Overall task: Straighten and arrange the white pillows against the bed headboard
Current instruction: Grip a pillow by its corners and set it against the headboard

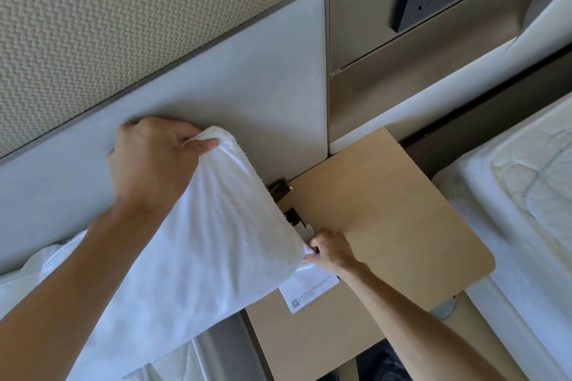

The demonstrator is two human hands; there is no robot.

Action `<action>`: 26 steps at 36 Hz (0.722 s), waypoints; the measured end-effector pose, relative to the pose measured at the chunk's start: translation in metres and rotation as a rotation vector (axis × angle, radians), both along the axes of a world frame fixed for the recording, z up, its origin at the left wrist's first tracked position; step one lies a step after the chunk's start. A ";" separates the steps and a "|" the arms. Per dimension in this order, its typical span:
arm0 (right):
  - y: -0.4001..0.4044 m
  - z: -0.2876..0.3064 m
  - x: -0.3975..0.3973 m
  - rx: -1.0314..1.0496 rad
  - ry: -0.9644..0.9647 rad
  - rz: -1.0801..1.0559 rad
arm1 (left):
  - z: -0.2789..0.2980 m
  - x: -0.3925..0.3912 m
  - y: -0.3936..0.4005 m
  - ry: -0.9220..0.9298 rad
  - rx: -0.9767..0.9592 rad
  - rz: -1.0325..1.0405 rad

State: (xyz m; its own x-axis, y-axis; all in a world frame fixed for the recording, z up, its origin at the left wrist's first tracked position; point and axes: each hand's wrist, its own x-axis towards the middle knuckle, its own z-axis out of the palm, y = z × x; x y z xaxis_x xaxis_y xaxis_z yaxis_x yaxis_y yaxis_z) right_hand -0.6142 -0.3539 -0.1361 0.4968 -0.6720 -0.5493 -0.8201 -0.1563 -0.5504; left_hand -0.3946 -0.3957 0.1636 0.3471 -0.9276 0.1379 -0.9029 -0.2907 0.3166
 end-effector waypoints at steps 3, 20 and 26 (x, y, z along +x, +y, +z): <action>0.002 -0.001 0.003 -0.073 0.046 0.011 | 0.003 -0.005 0.000 -0.027 0.020 0.047; -0.023 0.011 0.006 0.155 0.002 -0.054 | -0.004 -0.012 0.002 -0.036 -0.001 0.162; -0.057 0.098 0.016 0.384 -0.405 -0.168 | -0.001 -0.005 0.007 0.190 0.058 0.090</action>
